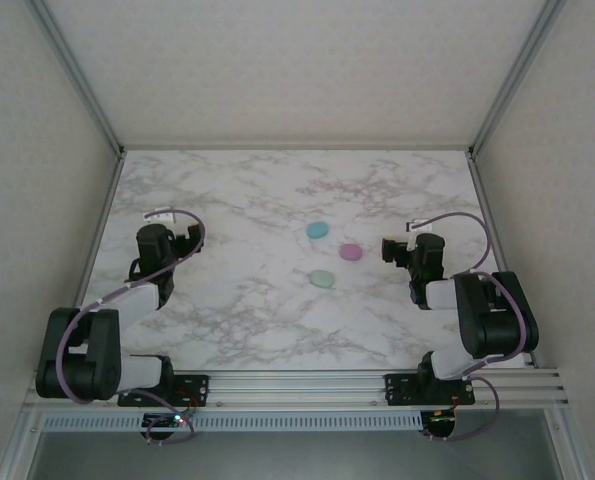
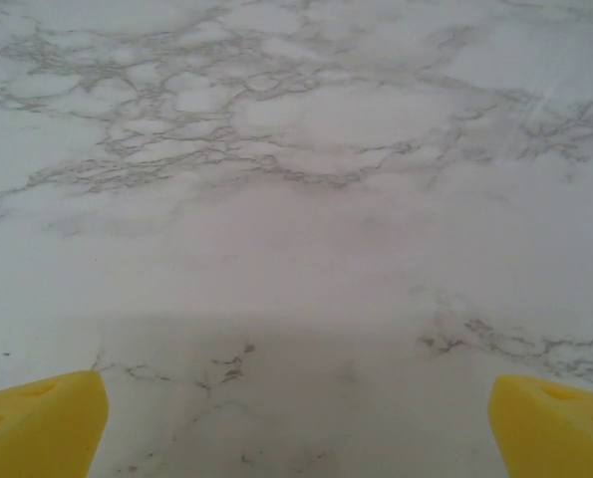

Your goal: Insert wireless bluetooth earbuds into charging case

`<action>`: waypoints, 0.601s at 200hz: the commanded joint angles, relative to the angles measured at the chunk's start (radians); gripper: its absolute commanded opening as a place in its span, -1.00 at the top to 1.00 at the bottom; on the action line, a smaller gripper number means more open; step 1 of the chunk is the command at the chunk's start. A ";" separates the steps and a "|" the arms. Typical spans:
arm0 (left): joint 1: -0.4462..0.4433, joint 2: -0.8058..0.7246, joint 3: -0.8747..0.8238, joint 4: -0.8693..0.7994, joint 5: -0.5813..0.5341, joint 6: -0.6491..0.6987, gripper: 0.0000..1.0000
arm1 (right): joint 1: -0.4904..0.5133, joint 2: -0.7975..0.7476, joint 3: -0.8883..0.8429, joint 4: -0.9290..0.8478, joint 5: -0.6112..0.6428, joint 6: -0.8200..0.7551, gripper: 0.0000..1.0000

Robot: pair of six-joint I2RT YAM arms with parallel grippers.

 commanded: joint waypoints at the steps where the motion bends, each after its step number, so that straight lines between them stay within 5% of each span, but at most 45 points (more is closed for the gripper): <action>1: 0.011 0.061 -0.016 0.150 0.090 0.025 -1.00 | -0.012 -0.003 0.017 0.071 0.036 0.038 -0.98; 36: 0.015 0.219 -0.068 0.379 0.095 0.022 -1.00 | -0.013 -0.002 0.018 0.072 0.034 0.038 -0.98; 64: 0.015 0.214 -0.036 0.301 -0.033 -0.020 -1.00 | -0.012 -0.002 0.017 0.072 0.034 0.037 -0.98; 98: 0.029 0.211 -0.037 0.302 0.065 -0.006 -1.00 | -0.013 -0.002 0.018 0.072 0.032 0.037 -0.98; 120: 0.028 0.212 -0.034 0.293 0.030 -0.015 -1.00 | -0.013 -0.002 0.019 0.072 0.032 0.037 -0.98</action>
